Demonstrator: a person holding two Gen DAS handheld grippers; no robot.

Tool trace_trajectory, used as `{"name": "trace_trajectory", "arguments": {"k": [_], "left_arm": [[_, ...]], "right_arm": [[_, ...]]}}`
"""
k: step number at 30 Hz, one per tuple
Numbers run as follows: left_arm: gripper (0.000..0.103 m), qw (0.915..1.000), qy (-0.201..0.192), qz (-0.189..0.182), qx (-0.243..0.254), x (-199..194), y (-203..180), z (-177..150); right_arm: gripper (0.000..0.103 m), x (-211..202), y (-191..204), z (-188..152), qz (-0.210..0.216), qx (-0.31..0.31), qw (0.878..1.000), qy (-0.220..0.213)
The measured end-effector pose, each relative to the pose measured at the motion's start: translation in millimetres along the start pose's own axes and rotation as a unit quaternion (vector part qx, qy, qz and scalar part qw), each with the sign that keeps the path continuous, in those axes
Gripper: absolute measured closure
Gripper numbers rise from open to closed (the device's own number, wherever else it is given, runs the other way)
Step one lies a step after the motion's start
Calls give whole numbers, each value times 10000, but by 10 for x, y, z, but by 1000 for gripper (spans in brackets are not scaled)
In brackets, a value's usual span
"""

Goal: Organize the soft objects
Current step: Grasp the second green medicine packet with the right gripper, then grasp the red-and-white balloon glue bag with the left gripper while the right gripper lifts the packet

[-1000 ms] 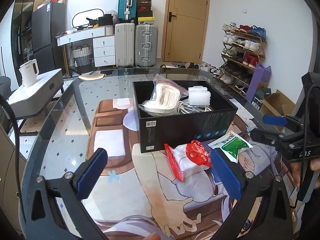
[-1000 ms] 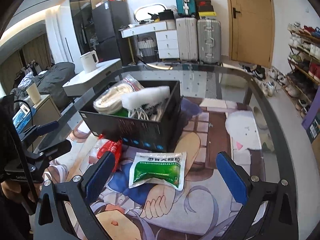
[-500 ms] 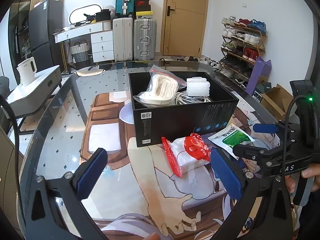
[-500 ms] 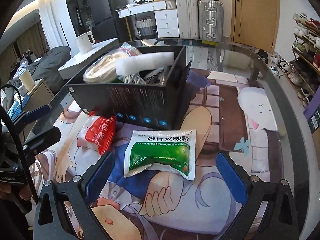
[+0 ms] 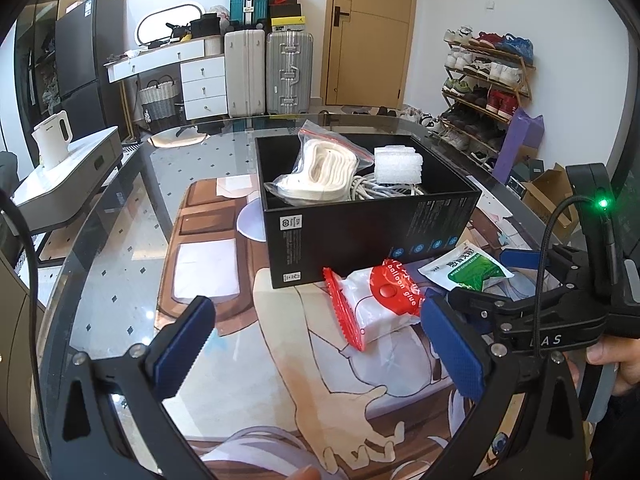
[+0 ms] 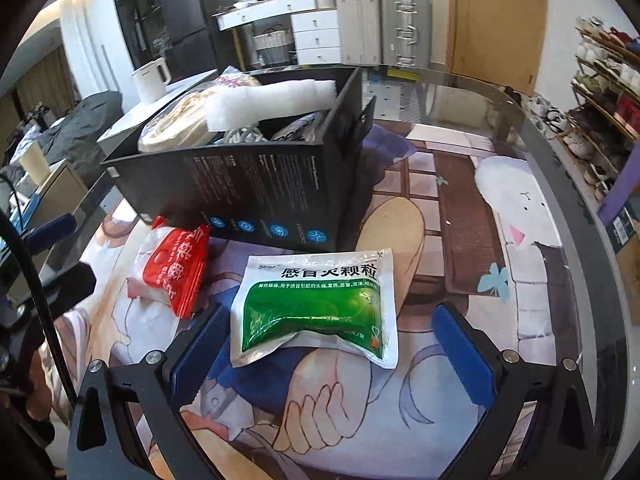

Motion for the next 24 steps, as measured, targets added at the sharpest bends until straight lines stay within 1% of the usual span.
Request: {"name": "trace_trajectory", "arguments": {"k": [5, 10, 15, 18, 20, 24], "left_arm": [[0, 10000, -1, 6, 7, 1, -3, -5], [0, 10000, 12, -2, 60, 17, -22, -16], [0, 10000, 45, -20, 69, 43, -53, -14], [0, 9999, 88, -31, 85, 62, -71, -8], [0, 9999, 109, -56, 85, 74, -74, -7], [0, 9998, 163, -103, 74, 99, -111, 2]], "right_arm": [[2, 9, 24, 1, -96, -22, 10000, -14], [19, -27, -22, 0, -165, -16, 9998, -68], [29, -62, -70, -9, -85, -48, 9999, -85], [36, -93, -106, -10, -31, -9, 9999, -100], [38, -119, -135, -7, 112, 49, 9999, -114], [38, -154, -140, -25, 142, 2, 9998, -104]]}}
Point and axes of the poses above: each gripper's, at about its wrist camera, not at the fingertips, and x roughly the way its jaws point, y to its left, z to its top, the point moved 1 cm from there along x, roughly the way its jaws point, and after that the axes turned 4 degrees about z, right-handed, at the moved point
